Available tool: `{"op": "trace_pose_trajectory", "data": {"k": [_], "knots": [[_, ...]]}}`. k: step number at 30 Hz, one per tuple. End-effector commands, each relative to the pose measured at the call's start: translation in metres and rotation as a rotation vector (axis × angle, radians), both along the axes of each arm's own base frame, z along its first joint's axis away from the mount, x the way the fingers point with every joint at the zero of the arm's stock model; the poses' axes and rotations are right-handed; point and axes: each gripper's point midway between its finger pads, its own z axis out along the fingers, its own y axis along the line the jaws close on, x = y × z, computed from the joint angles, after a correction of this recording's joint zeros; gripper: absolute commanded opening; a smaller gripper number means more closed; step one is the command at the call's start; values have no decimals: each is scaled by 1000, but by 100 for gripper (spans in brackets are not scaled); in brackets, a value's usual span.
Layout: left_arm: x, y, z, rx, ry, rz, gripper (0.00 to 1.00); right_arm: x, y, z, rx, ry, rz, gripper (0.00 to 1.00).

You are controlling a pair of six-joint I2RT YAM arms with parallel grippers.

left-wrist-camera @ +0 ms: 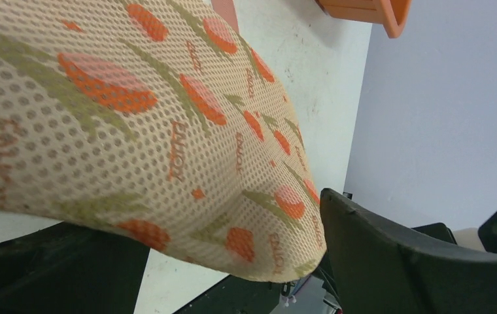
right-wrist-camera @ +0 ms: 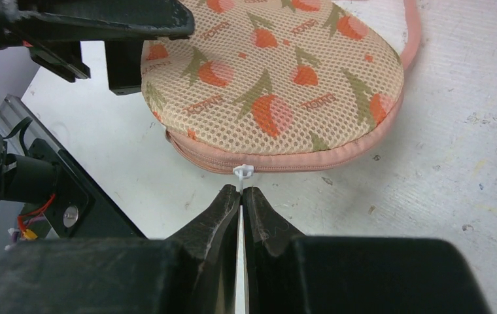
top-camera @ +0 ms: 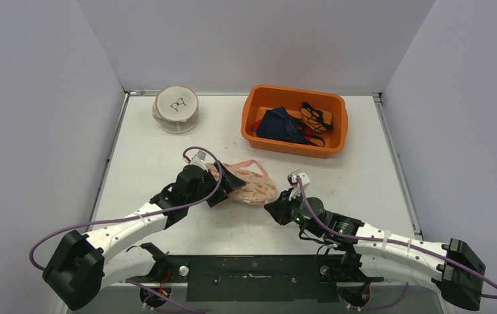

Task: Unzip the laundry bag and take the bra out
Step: Unzip the laundry bag at the center of the board.

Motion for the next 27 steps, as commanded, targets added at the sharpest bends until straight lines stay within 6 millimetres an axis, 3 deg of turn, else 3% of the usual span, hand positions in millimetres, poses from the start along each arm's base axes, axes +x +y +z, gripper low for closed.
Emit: {"op": "trace_pose_trajectory", "data": {"k": [1, 5, 9, 13, 20, 27], "knots": [[-7, -4, 28, -63, -71, -48, 93, 5, 7, 8, 35, -19, -6, 5], [-33, 17, 11, -26, -1, -19, 98, 4, 15, 5, 29, -13, 11, 5], [-56, 31, 6, -51, 36, 42, 97, 2, 25, 2, 23, -14, 34, 5], [-71, 19, 14, -165, 24, 69, 94, -3, 38, -1, 26, -10, 64, 5], [-80, -4, 11, -161, 81, 51, 93, -16, 61, -3, 8, -12, 121, 5], [-76, -3, -5, -150, 115, 158, 88, -31, 80, 0, 14, -24, 180, 5]]}}
